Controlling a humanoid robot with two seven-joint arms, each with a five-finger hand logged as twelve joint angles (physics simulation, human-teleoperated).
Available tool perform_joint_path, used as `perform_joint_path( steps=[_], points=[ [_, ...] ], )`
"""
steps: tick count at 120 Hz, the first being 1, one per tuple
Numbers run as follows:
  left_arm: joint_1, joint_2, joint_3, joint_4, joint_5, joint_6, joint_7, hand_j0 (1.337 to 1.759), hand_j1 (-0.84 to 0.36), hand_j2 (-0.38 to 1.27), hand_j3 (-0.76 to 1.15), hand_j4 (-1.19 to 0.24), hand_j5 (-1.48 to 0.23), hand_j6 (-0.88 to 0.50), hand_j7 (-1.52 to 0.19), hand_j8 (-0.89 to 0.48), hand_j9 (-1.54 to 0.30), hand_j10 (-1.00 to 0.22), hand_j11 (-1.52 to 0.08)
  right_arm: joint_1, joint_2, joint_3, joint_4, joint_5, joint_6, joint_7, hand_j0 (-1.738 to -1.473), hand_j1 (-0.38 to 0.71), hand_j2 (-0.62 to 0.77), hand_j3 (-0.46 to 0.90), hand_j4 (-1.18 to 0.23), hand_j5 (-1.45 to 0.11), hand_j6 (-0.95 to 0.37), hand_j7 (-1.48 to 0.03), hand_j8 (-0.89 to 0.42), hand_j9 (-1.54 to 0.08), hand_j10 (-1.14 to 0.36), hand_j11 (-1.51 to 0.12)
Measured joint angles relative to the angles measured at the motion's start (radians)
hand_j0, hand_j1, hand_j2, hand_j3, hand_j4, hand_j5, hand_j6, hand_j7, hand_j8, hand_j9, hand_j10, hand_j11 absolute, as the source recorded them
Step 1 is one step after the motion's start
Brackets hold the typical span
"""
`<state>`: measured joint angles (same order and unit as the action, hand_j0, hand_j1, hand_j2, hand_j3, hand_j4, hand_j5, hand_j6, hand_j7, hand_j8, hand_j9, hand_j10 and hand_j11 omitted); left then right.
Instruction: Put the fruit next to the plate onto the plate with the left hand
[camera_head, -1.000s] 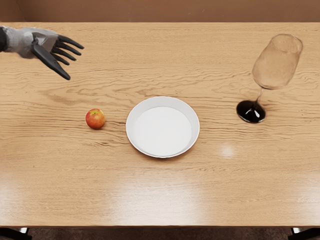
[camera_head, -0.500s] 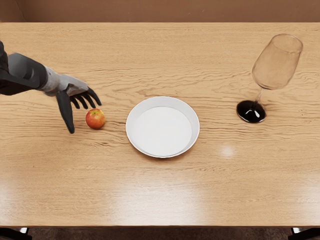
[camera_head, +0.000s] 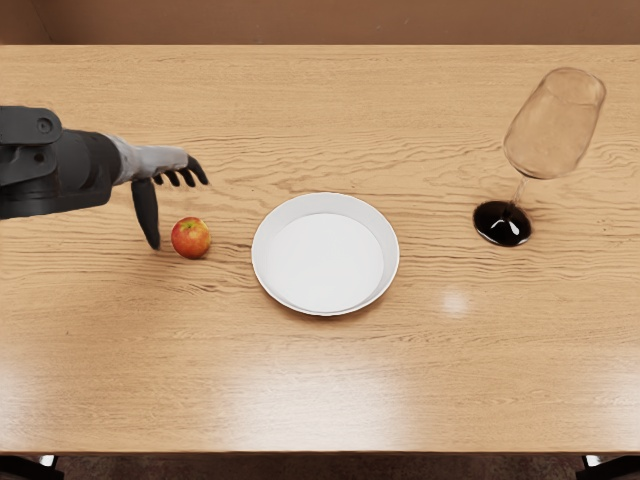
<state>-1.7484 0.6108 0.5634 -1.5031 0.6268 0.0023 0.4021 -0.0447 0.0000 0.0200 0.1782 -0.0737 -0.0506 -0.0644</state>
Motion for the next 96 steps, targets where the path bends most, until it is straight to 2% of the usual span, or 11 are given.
perform_joint_path(
  steps=[29,60,96],
  points=[
    [-0.019,-0.073,0.087,-0.025,0.066,0.048,0.001,1.658,0.05,0.05,0.00,-0.25,-0.33,-0.25,-0.33,-0.25,-0.33,-0.25,-0.33,0.000,0.000,0.000,0.000,0.000,0.000,0.000,-1.658,-0.32,-0.01,0.00,-0.03,-0.03,-0.03,-0.03,-0.03,-0.03,-0.03,-0.03],
    [-0.012,-0.117,0.100,-0.032,0.063,0.046,-0.001,1.658,0.05,0.05,0.00,-0.25,-0.33,-0.25,-0.33,-0.25,-0.33,-0.25,-0.33,0.000,0.000,0.000,0.000,0.000,0.000,0.000,-1.658,-0.32,-0.01,0.00,-0.03,-0.03,-0.03,-0.03,-0.03,-0.03,-0.03,-0.03],
    [0.007,-0.135,0.120,-0.016,0.058,0.130,-0.003,1.658,-0.05,0.07,0.00,-0.33,-0.43,-0.33,-0.43,-0.33,-0.43,-0.33,-0.43,0.000,0.000,0.000,0.000,0.000,0.000,0.000,-1.658,-0.32,-0.01,0.00,-0.03,-0.03,-0.03,-0.03,-0.03,-0.03,-0.03,-0.03]
  ],
)
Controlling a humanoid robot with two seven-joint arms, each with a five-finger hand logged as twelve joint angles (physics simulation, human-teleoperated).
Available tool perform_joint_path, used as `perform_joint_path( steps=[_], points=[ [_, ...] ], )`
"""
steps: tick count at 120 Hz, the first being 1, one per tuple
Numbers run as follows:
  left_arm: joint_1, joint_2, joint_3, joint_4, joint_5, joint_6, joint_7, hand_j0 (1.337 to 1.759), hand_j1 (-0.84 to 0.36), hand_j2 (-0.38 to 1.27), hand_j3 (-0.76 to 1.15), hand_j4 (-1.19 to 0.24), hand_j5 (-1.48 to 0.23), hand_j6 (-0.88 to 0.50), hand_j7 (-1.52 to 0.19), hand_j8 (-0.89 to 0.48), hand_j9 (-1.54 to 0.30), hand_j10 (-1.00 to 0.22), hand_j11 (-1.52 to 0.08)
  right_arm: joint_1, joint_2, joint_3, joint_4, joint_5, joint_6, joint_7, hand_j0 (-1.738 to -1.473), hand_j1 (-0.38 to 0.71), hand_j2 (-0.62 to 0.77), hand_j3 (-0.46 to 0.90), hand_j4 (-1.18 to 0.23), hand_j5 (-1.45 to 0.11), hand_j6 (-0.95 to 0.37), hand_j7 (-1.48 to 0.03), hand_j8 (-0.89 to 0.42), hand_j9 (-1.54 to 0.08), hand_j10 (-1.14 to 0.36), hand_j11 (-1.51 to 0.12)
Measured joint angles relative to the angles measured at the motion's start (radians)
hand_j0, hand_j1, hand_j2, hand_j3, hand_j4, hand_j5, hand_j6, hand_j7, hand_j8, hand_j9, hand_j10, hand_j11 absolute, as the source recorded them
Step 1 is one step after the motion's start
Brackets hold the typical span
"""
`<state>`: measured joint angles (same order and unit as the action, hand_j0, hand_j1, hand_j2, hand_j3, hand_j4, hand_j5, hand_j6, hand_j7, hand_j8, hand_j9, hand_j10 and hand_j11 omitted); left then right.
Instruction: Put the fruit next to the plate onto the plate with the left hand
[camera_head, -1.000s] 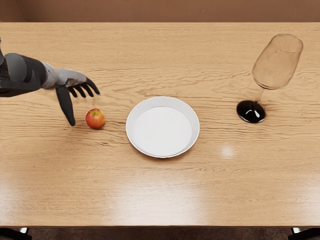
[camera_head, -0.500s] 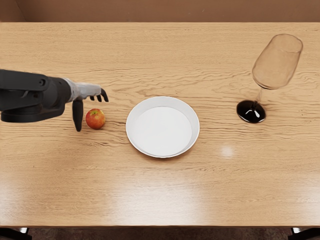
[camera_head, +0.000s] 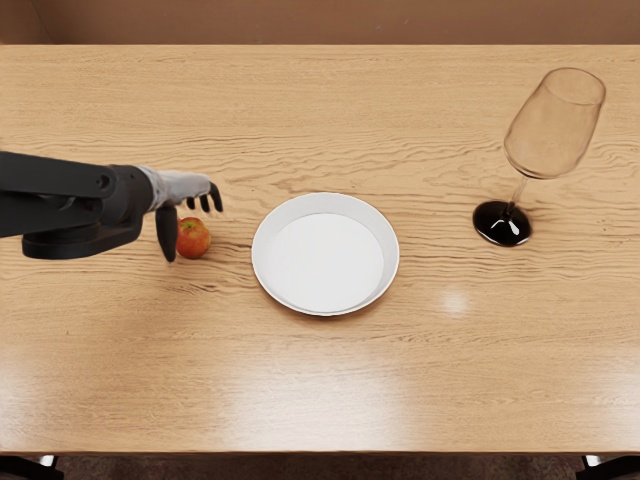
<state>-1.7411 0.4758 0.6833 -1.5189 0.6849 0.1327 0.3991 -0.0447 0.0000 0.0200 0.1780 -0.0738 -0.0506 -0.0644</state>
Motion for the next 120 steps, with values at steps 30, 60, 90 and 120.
perform_joint_path(
  steps=[30,60,90,120],
  points=[
    [0.037,-0.028,0.021,0.037,0.001,0.046,0.000,1.658,-0.09,0.08,0.00,-0.37,-0.48,-0.37,-0.48,-0.37,-0.48,-0.37,-0.48,0.000,0.000,0.000,0.000,0.000,0.000,0.000,-1.658,-0.32,-0.01,0.00,-0.03,-0.03,-0.03,-0.03,-0.03,-0.03,-0.03,-0.03],
    [0.054,-0.052,0.033,0.059,0.000,0.079,-0.012,1.658,-0.11,0.08,0.00,-0.38,-0.50,-0.38,-0.50,-0.38,-0.50,-0.38,-0.50,0.000,0.000,0.000,0.000,0.000,0.000,0.000,-1.658,-0.32,-0.01,0.00,-0.03,-0.03,-0.03,-0.03,-0.03,-0.03,-0.03,-0.03],
    [0.088,-0.079,0.033,0.096,-0.001,0.083,-0.027,1.658,-0.11,0.08,0.00,-0.39,-0.50,-0.39,-0.50,-0.39,-0.50,-0.39,-0.50,0.000,0.000,0.000,0.000,0.000,0.000,0.000,-1.658,-0.32,-0.01,0.00,-0.03,-0.03,-0.03,-0.03,-0.03,-0.03,-0.03,-0.03],
    [0.117,-0.107,0.033,0.121,-0.001,0.116,-0.050,1.658,-0.11,0.08,0.00,-0.39,-0.50,-0.39,-0.50,-0.39,-0.50,-0.39,-0.50,0.000,0.000,0.000,0.000,0.000,0.000,0.000,-1.658,-0.32,-0.01,0.00,-0.03,-0.03,-0.03,-0.03,-0.03,-0.03,-0.03,-0.03]
  ],
)
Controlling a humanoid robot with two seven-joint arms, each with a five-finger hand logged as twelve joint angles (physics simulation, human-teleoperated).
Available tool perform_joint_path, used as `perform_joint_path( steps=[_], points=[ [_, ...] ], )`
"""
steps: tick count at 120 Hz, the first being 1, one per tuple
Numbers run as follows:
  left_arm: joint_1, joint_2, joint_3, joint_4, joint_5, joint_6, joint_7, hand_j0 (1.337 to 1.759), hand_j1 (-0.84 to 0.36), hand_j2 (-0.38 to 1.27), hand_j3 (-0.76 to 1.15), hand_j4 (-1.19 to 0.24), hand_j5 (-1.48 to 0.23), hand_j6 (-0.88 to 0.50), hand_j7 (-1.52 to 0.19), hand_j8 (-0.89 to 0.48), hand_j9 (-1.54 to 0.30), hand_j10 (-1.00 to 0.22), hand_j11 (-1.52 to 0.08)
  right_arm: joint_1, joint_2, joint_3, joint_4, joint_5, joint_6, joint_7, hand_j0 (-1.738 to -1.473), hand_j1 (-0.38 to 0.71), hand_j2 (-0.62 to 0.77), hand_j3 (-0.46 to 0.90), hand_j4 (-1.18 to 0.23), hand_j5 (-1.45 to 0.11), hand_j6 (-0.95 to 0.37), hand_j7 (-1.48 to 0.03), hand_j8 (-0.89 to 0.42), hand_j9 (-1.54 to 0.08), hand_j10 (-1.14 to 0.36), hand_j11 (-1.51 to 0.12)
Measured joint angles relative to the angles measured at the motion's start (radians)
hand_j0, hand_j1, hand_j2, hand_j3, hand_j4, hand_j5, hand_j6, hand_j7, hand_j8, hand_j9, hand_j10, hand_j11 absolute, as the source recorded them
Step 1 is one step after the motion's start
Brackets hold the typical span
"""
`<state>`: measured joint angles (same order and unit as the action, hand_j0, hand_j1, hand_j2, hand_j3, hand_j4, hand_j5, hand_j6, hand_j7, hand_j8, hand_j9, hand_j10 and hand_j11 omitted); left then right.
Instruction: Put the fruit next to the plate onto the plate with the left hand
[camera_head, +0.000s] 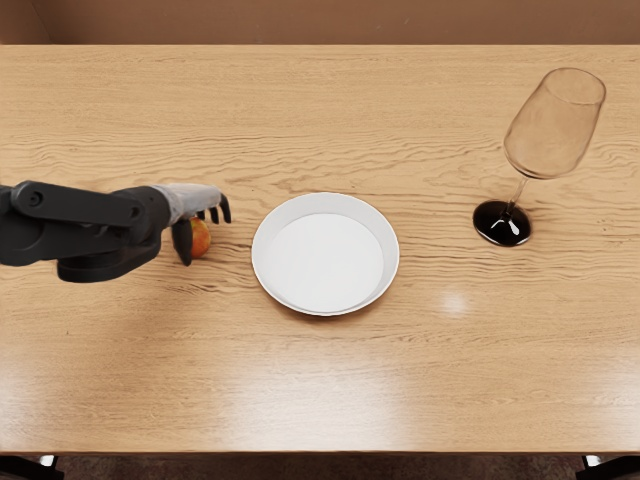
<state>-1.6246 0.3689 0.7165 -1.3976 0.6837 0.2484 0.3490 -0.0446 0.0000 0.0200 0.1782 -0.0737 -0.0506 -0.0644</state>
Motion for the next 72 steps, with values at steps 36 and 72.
perform_joint_path(
  steps=[36,72],
  points=[
    [0.021,-0.008,0.000,0.018,-0.002,0.009,-0.003,1.658,-0.12,0.08,0.00,-0.39,-0.51,-0.39,-0.51,-0.39,-0.51,-0.39,-0.51,0.000,0.000,0.000,0.000,0.000,0.000,0.000,-1.658,-0.32,-0.01,0.00,-0.03,-0.03,-0.03,-0.03,-0.03,-0.03,-0.03,-0.03],
    [0.029,-0.010,0.005,0.046,0.000,0.009,-0.008,1.657,-0.20,0.09,0.00,-0.47,-0.62,-0.47,-0.62,-0.47,-0.62,-0.47,-0.62,0.000,0.000,0.000,0.000,0.000,0.000,0.000,-1.658,-0.32,-0.01,0.00,-0.03,-0.03,-0.03,-0.03,-0.03,-0.03,-0.03,-0.03]
  ],
)
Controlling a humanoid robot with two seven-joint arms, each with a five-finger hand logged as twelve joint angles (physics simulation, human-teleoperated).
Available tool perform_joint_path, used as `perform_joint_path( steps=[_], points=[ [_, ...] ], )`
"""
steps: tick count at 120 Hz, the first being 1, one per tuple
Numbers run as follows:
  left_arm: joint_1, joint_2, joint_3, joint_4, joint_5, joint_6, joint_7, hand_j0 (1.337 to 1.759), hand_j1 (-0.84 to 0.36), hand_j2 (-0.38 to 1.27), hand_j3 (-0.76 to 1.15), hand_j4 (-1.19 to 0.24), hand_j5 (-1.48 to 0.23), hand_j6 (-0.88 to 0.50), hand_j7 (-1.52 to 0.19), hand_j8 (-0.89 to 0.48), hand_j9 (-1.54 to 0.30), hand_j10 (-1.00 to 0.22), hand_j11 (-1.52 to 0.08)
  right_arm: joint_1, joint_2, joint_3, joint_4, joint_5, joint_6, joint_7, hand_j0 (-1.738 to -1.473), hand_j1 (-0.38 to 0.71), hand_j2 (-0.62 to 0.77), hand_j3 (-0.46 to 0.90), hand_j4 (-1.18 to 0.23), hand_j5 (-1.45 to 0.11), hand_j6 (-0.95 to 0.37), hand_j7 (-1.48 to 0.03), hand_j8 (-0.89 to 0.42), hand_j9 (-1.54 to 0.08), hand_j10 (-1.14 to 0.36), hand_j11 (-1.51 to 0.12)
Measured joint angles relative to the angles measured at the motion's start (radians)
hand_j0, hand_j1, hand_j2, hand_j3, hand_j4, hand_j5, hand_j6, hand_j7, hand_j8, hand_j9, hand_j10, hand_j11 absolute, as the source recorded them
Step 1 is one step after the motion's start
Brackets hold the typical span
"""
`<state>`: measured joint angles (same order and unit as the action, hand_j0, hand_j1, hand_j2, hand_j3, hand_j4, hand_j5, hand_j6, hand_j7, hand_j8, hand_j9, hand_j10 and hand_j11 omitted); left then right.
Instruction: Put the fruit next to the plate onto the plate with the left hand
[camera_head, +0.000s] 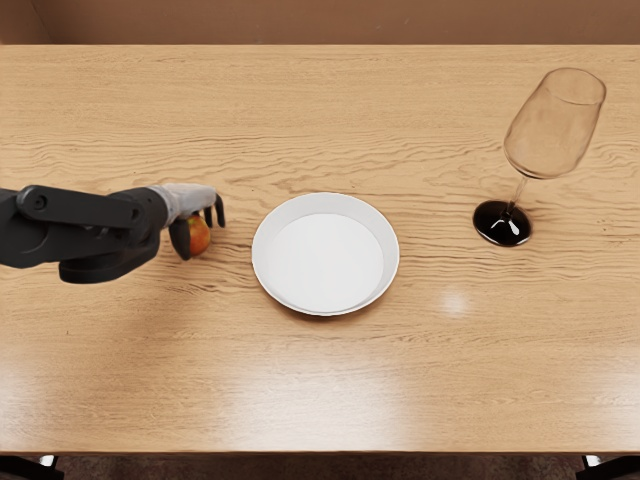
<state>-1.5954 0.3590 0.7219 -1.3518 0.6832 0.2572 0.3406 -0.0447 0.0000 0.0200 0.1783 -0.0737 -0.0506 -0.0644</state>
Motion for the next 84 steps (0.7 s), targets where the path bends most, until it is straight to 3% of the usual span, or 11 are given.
perform_joint_path(
  steps=[15,31,51,62,84],
  points=[
    [0.012,-0.012,0.002,0.021,0.001,0.001,-0.016,1.656,-0.22,0.14,0.00,-0.53,-0.68,-0.53,-0.68,-0.49,-0.69,-0.52,-0.69,0.000,0.000,0.000,0.000,0.000,0.000,0.000,-1.658,-0.32,-0.01,0.00,-0.03,-0.03,-0.03,-0.03,-0.03,-0.03,-0.03,-0.03],
    [0.012,-0.017,0.002,0.032,-0.002,0.000,-0.021,1.656,-0.27,0.23,0.00,-0.58,-0.76,-0.51,-0.77,-0.42,-0.77,-0.58,-0.77,0.000,0.000,0.000,0.000,0.000,0.000,0.000,-1.658,-0.32,-0.01,0.00,-0.03,-0.03,-0.03,-0.03,-0.03,-0.03,-0.03,-0.03],
    [0.018,-0.020,0.002,0.040,-0.003,0.000,-0.022,1.654,-0.29,0.29,0.00,-0.68,-0.91,-0.48,-0.91,-0.37,-0.91,-0.55,-0.91,0.000,0.000,0.000,0.000,0.000,0.000,0.000,-1.658,-0.32,-0.01,0.00,-0.03,-0.03,-0.03,-0.03,-0.03,-0.03,-0.03,-0.03],
    [0.017,-0.020,0.004,0.041,-0.013,0.000,-0.023,1.650,-0.25,0.24,0.00,-0.75,-1.00,-0.45,-1.00,-0.33,-1.01,-0.54,-1.02,0.000,0.000,0.000,0.000,0.000,0.000,0.000,-1.658,-0.32,-0.01,0.00,-0.03,-0.03,-0.03,-0.03,-0.03,-0.03,-0.03,-0.03],
    [0.017,-0.018,0.011,0.039,-0.021,0.001,-0.024,1.646,-0.27,0.30,0.00,-0.84,-1.04,-0.45,-1.08,-0.31,-1.11,-0.51,-1.14,0.000,0.000,0.000,0.000,0.000,0.000,0.000,-1.658,-0.32,-0.01,0.00,-0.03,-0.03,-0.03,-0.03,-0.03,-0.03,-0.03,-0.03]
  ],
)
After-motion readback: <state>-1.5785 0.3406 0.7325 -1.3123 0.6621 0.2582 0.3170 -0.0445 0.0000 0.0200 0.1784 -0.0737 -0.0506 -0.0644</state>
